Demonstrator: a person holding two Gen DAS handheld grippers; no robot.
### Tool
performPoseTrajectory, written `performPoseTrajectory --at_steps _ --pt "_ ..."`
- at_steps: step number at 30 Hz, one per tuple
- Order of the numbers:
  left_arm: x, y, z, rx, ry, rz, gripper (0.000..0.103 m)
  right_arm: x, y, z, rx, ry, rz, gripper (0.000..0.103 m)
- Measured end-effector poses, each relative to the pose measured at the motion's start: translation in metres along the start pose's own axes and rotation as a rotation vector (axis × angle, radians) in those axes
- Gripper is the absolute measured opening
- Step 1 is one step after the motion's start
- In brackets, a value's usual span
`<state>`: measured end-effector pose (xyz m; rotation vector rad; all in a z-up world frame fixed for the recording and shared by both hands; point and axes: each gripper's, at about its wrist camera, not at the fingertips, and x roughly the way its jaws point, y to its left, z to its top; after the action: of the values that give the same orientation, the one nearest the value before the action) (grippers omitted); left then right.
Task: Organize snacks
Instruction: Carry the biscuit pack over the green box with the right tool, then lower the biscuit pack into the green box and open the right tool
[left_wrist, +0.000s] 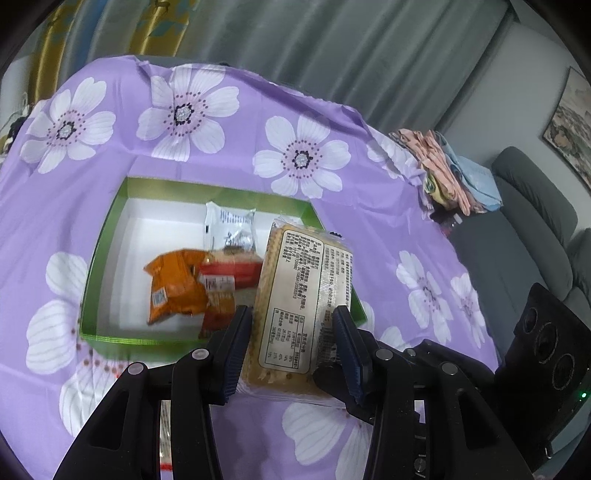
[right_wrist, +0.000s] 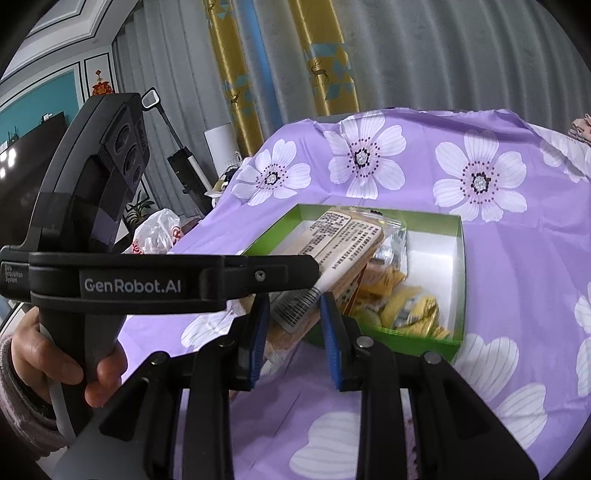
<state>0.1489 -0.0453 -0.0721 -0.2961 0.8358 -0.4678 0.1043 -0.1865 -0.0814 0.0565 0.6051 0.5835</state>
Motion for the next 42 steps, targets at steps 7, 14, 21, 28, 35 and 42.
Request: performPoseTrajectory --at_steps 7,14,21,28,35,42 --pt "0.018 0.014 0.027 -0.019 0.006 -0.004 0.046 0.023 -0.015 0.022 -0.002 0.001 -0.004 0.029" --pt "0.04 0.031 0.039 -0.046 0.037 0.008 0.046 0.051 -0.03 0.029 0.012 0.035 -0.001 0.029" --pt "0.061 0.046 0.038 -0.077 0.076 0.016 0.046 0.074 -0.04 0.024 0.033 0.086 0.002 0.029" --pt "0.071 0.052 0.037 -0.087 0.093 0.023 0.046 0.085 -0.043 0.022 0.038 0.105 -0.002 0.029" --pt "0.075 0.054 0.038 -0.078 0.102 0.042 0.046 0.092 -0.042 0.023 0.028 0.117 -0.006 0.03" --pt "0.079 0.056 0.038 -0.074 0.115 0.053 0.046 0.096 -0.044 0.022 0.038 0.126 -0.006 0.031"
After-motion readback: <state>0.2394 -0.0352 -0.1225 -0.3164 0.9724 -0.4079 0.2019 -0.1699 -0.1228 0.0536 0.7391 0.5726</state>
